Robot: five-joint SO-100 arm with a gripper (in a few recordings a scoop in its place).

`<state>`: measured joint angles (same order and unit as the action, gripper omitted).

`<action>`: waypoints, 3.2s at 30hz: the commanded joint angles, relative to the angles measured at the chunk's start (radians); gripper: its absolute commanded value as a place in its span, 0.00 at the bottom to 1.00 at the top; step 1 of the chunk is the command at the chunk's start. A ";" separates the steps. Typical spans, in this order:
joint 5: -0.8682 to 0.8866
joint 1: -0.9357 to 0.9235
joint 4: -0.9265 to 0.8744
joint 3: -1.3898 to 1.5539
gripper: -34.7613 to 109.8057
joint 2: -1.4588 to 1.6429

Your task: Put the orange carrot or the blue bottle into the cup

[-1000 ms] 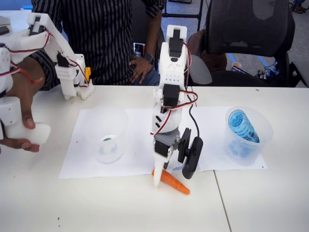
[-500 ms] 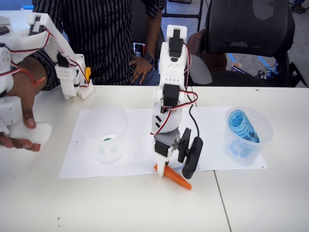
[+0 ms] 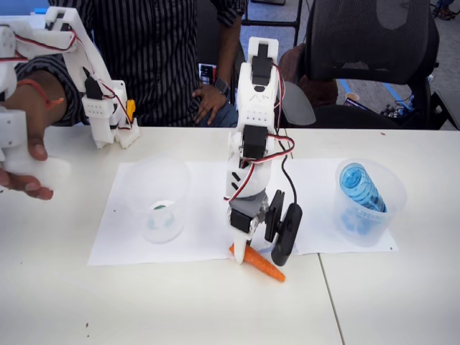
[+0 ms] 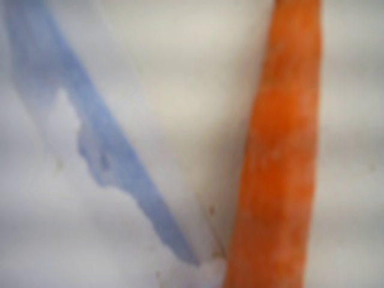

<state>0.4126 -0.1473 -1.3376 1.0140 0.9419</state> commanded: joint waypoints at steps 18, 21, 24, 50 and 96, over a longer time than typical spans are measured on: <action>0.015 -0.026 -0.199 -0.129 0.26 0.512; 0.015 -0.037 -0.247 -0.129 0.26 0.577; 0.015 -0.089 -0.281 -0.129 0.26 0.632; -0.345 -0.655 -0.281 -0.129 0.26 0.680; -0.365 -0.729 -0.067 -0.130 0.26 0.488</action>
<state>0.0322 -0.8468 -1.4527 1.0140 1.3606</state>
